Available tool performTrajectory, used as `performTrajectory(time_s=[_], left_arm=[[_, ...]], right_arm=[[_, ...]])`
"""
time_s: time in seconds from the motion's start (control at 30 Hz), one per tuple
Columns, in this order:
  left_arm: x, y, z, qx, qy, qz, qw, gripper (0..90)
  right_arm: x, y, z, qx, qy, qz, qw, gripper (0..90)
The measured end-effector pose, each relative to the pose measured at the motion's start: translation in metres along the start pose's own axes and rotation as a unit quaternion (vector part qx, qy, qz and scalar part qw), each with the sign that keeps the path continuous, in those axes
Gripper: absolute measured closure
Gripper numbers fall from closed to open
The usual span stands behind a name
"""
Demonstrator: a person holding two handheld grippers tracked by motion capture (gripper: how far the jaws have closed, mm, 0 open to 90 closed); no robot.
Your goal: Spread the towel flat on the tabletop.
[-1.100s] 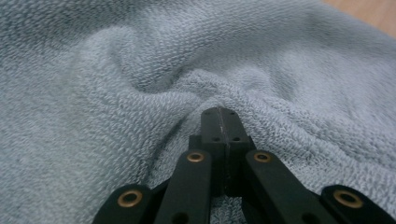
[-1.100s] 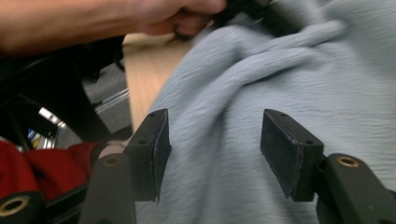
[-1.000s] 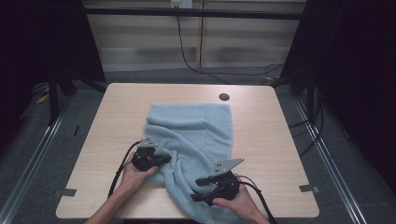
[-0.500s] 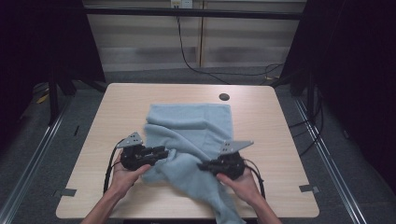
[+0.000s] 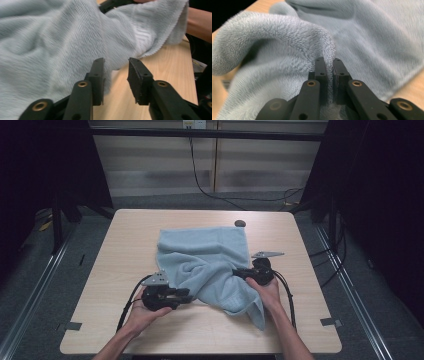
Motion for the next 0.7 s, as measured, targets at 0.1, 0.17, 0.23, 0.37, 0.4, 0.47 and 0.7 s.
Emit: performTrajectory(time_s=[0.1, 0.17, 0.23, 0.37, 0.4, 0.47, 0.7], left_arm=[[0.001, 0.013, 0.002, 0.018, 0.007, -0.011, 0.9997, 59.2], [0.011, 0.021, 0.005, 0.029, 0.012, -0.035, 0.9989, 56.2], [0.023, 0.023, 0.006, 0.03, -0.001, -0.056, 0.998, 54.0], [0.032, 0.02, 0.004, 0.022, -0.02, -0.059, 0.9978, 50.8], [0.034, 0.019, 0.004, 0.02, -0.023, -0.058, 0.9978, 50.8], [0.035, 0.017, 0.002, 0.015, -0.025, -0.062, 0.9977, 51.0], [0.039, 0.006, -0.002, -0.004, -0.033, -0.074, 0.9967, 53.1]], right_arm=[[-0.007, 0.004, 0.01, 0.006, 0.003, -0.003, 1.0, 83.0], [-0.013, 0.002, 0.012, 0.003, 0.015, -0.001, 0.9999, 78.3], [-0.012, 0.0, 0.011, 0.009, 0.012, 0.003, 0.9999, 70.4], [-0.008, -0.02, -0.001, -0.012, -0.002, 0.012, 0.9998, 52.3], [-0.004, -0.028, -0.007, -0.023, -0.007, 0.011, 0.9996, 50.5], [0.005, -0.046, -0.02, -0.051, -0.017, 0.017, 0.9984, 47.5], [0.067, -0.066, -0.017, -0.048, -0.071, -0.048, 0.9952, 49.9]])
Point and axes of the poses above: each handheld gripper's, and its own axes: y roughly forward along the jaws, z roughly out of its underside, x roughly to its left, the point moved 9 cm from there along y, roughly forward along the jaws, and after that the axes turned 10 degrees about -y, right-handed, at the moved point
